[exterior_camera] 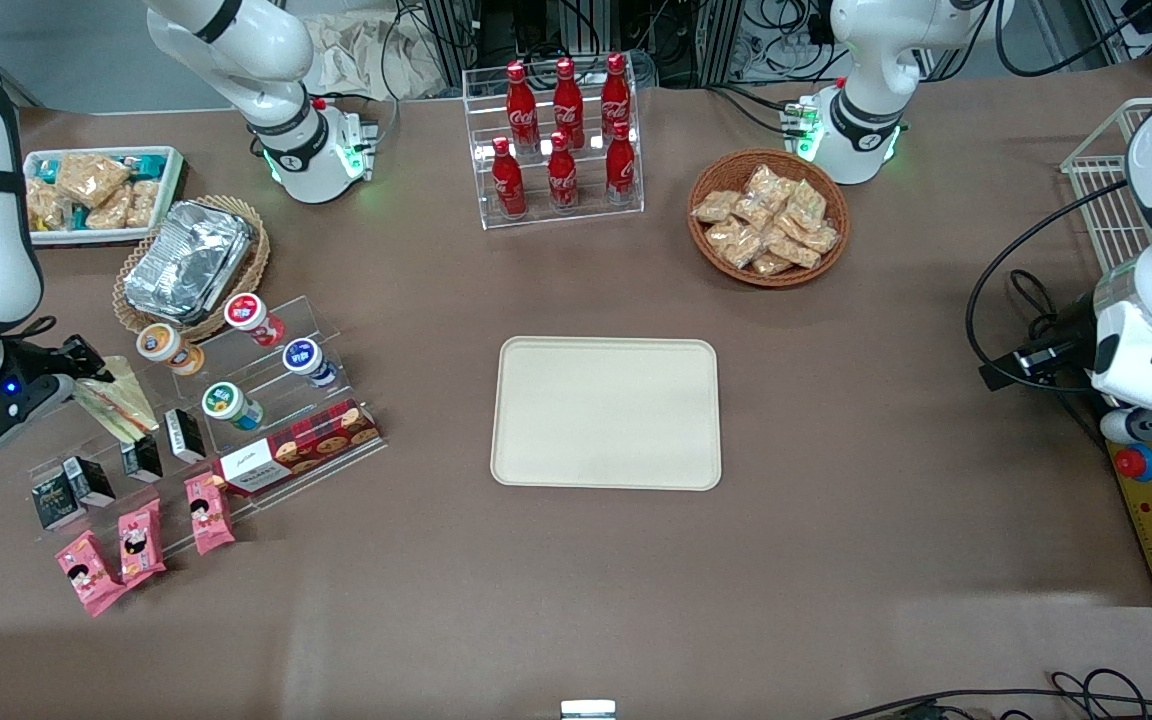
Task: Place sandwich on tray
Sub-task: 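Close the right gripper on the plastic-wrapped sandwich and lift it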
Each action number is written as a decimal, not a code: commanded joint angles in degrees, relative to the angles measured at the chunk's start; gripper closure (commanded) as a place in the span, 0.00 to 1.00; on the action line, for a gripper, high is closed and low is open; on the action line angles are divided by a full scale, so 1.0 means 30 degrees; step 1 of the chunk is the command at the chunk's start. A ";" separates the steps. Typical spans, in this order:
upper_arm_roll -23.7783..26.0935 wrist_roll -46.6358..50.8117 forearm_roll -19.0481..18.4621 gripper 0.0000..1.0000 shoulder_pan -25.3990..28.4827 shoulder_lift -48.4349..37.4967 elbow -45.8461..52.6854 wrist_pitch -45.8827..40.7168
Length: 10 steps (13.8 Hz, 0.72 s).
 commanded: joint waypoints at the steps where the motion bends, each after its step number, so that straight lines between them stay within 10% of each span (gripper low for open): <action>1: 0.0160 0.0003 -0.0149 0.82 0.0163 -0.0158 0.0980 -0.0926; 10: 0.0307 0.1116 -0.0062 0.79 0.3965 -0.0159 0.5964 -0.4063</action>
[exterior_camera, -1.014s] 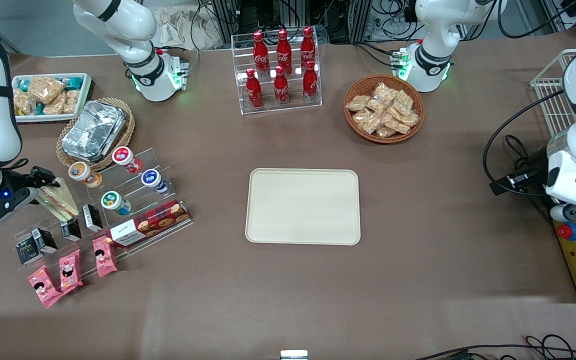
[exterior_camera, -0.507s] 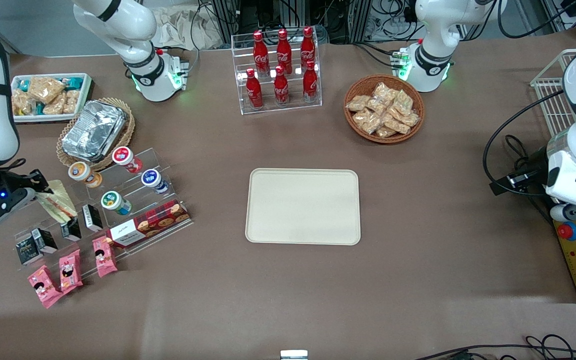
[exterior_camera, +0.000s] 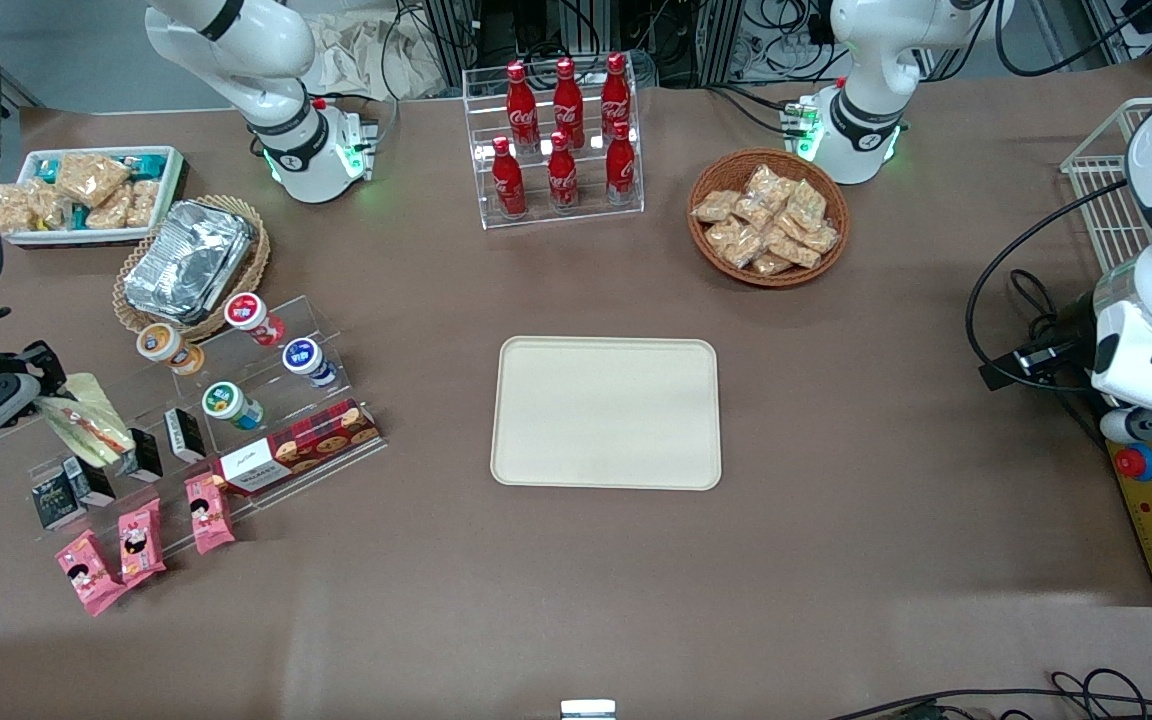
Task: Place sandwich on tray
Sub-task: 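Carry the sandwich with the right gripper over the cream tray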
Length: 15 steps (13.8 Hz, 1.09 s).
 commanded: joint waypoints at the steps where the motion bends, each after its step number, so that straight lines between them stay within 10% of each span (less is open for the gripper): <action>1: -0.0071 0.1042 0.0000 0.79 0.2106 0.0140 0.0779 -0.0582; 10: 0.0134 0.7109 0.0264 0.78 0.9724 0.3120 0.4346 -0.0291; 15: 0.0105 0.7083 0.2697 0.78 1.2070 0.6434 0.6668 0.3070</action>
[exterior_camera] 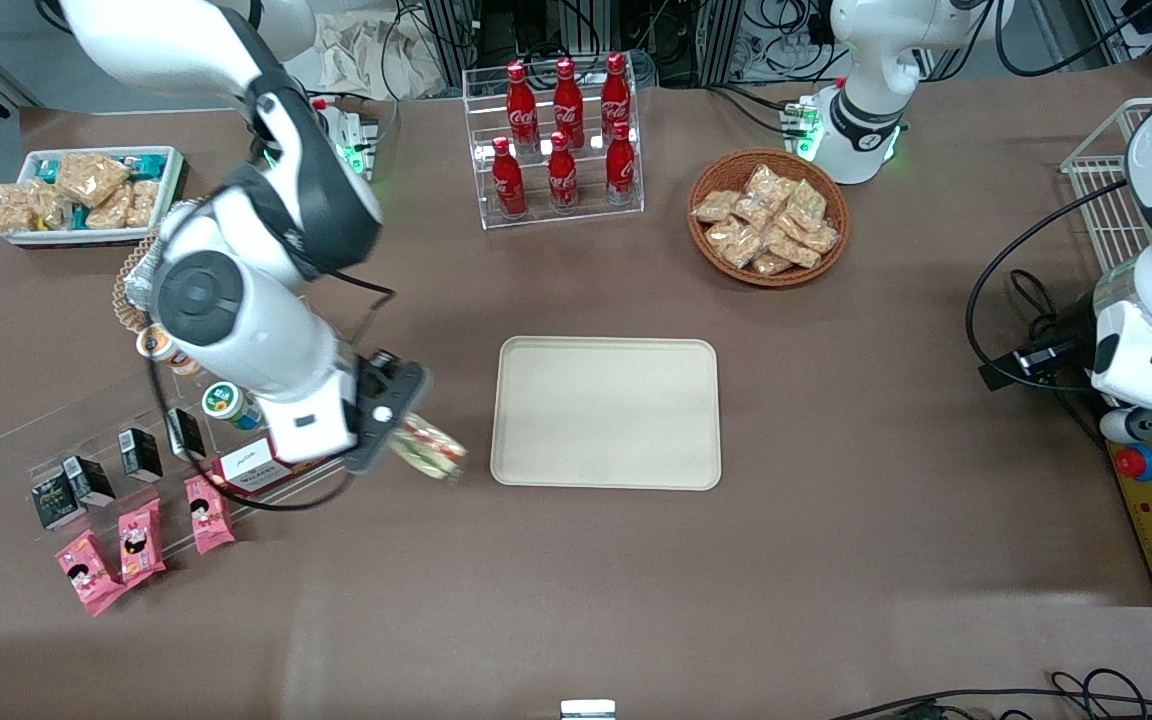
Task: Place sandwich on tray
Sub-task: 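Carry the sandwich with the right gripper over the cream tray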
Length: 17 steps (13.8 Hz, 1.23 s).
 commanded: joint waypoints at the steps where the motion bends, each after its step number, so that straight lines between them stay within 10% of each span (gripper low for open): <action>1: -0.0234 -0.0039 0.0623 0.78 0.1096 0.2038 0.1578 0.1958; 17: -0.0352 -0.1504 -0.2773 0.75 0.4909 0.7314 0.1315 0.8792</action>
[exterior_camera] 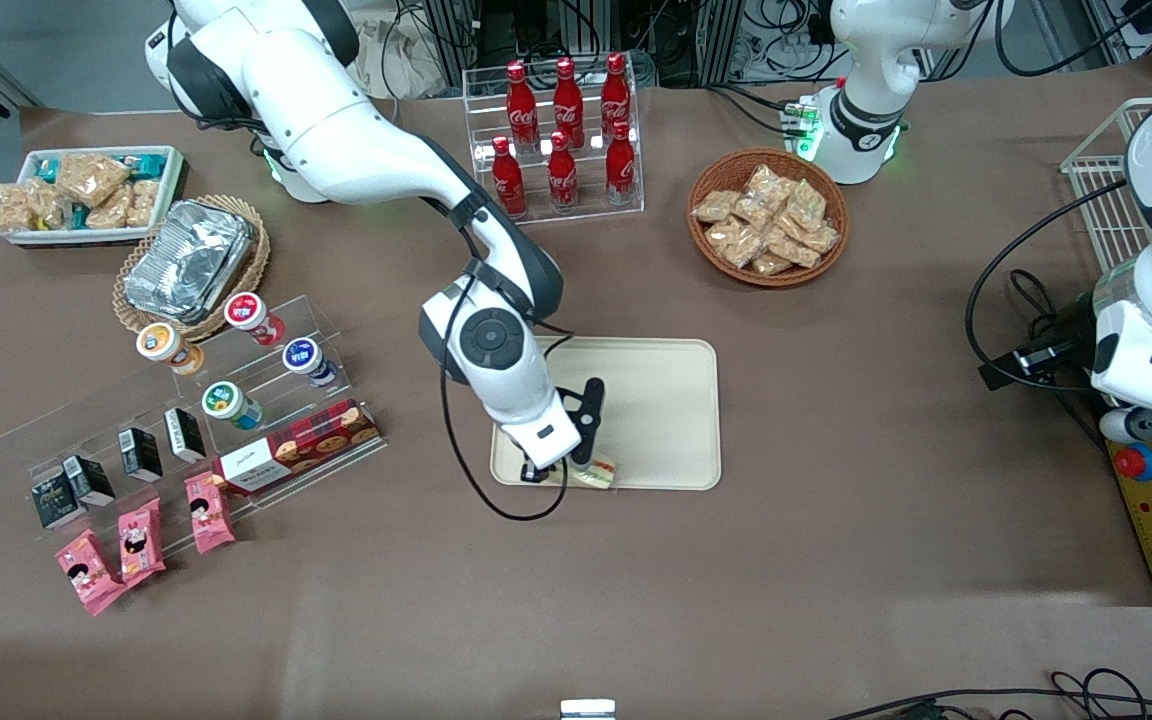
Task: Place sandwich on tray
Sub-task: 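Lower the sandwich onto the tray and open the right gripper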
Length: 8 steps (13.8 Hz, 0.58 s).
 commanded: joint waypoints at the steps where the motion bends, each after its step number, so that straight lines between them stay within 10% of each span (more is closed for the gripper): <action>1: -0.0195 0.0074 -0.0572 0.74 0.0373 0.0673 0.0620 0.0466; 8: -0.0224 0.0423 -0.0601 0.48 0.0812 0.1142 0.0591 0.1082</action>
